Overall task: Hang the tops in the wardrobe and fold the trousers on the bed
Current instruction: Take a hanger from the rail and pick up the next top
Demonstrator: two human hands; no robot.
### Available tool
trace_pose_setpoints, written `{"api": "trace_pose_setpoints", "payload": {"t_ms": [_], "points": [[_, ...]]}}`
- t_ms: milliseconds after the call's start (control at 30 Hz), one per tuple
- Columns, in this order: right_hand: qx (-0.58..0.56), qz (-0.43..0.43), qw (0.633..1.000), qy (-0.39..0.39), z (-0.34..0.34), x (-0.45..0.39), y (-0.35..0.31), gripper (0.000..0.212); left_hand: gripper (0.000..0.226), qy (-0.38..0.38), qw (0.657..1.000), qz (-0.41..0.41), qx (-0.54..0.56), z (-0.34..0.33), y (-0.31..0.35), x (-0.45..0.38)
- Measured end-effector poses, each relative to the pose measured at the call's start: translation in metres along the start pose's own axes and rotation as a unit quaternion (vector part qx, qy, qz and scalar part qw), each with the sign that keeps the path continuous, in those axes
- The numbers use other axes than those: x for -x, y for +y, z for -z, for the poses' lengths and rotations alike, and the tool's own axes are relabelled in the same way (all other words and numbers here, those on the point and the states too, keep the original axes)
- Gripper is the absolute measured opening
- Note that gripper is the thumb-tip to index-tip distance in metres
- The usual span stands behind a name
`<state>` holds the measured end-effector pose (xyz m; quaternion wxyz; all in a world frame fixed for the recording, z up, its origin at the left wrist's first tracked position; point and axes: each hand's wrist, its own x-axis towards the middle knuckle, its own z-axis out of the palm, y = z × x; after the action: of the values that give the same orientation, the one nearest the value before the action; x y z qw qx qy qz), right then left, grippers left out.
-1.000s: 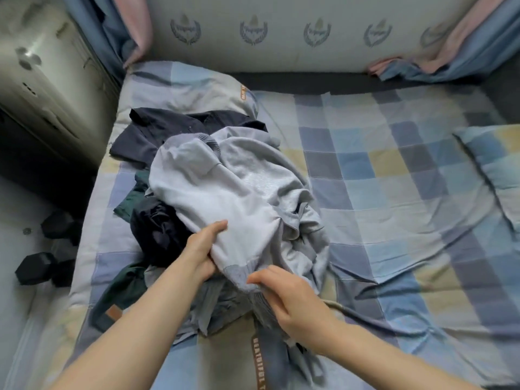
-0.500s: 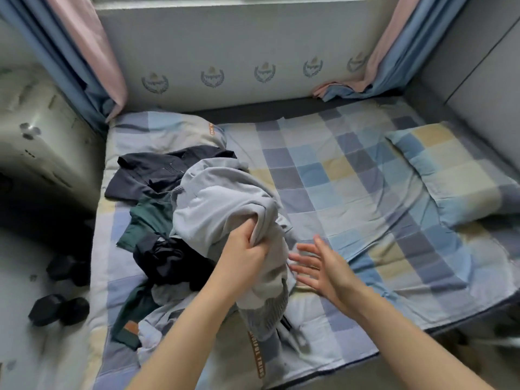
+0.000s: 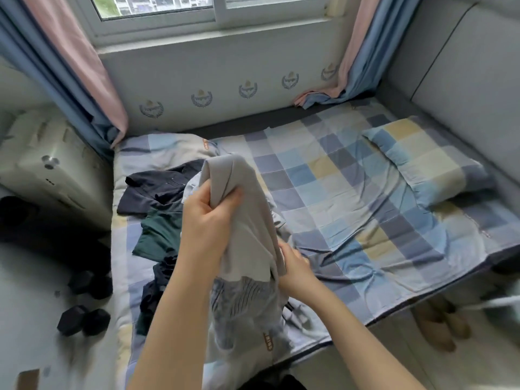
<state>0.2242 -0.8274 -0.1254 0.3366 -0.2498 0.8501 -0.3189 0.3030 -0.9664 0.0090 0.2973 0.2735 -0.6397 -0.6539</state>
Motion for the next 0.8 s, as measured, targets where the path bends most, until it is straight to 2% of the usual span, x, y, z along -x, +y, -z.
{"api": "trace_pose_setpoints", "payload": {"t_ms": [67, 167, 267, 300, 367, 433, 500, 567, 667, 733, 800], "points": [[0.032, -0.046, 0.998, -0.02, -0.005, 0.006, 0.004, 0.056, 0.015, -0.006, 1.0, -0.015, 0.027, 0.005, 0.013, -0.002], [0.029, -0.048, 0.996, -0.071, -0.006, 0.017, 0.009, 0.066, 0.019, -0.008, 0.996, -0.034, 0.077, 0.009, 0.029, -0.005], [-0.078, -0.021, 0.989, -0.128, -0.009, 0.028, 0.003, 0.062, 0.026, -0.044, 0.991, -0.04, 0.121, 0.006, 0.041, -0.007], [-0.105, -0.007, 0.989, -0.102, -0.011, 0.028, 0.001, 0.049, 0.028, -0.059, 0.99, -0.042, 0.125, 0.004, 0.045, -0.006], [-0.126, -0.015, 0.992, 0.022, -0.006, 0.023, -0.005, 0.01, 0.028, -0.068, 0.99, -0.055, 0.111, 0.005, 0.052, -0.007], [-0.189, -0.041, 0.972, 0.135, 0.01, 0.018, -0.004, 0.023, 0.026, -0.045, 0.992, -0.066, 0.102, 0.015, 0.058, -0.01], [-0.247, -0.059, 0.944, 0.209, 0.038, 0.018, -0.003, 0.027, 0.026, -0.011, 0.993, -0.064, 0.097, 0.036, 0.059, -0.017], [-0.252, -0.06, 0.928, 0.269, 0.072, 0.021, -0.003, 0.027, 0.025, 0.013, 0.998, -0.053, 0.039, 0.058, 0.054, -0.028], [-0.304, -0.015, 0.9, 0.313, 0.106, 0.027, -0.018, 0.026, 0.02, 0.03, 0.995, -0.012, -0.096, 0.078, 0.031, -0.051], [-0.359, 0.008, 0.879, 0.314, 0.113, 0.033, -0.03, 0.028, 0.012, 0.03, 0.981, 0.021, -0.192, 0.082, 0.015, -0.068], [-0.376, 0.016, 0.875, 0.305, 0.11, 0.04, -0.038, 0.03, 0.017, 0.036, 0.97, 0.059, -0.235, 0.087, 0.003, -0.078]]}}
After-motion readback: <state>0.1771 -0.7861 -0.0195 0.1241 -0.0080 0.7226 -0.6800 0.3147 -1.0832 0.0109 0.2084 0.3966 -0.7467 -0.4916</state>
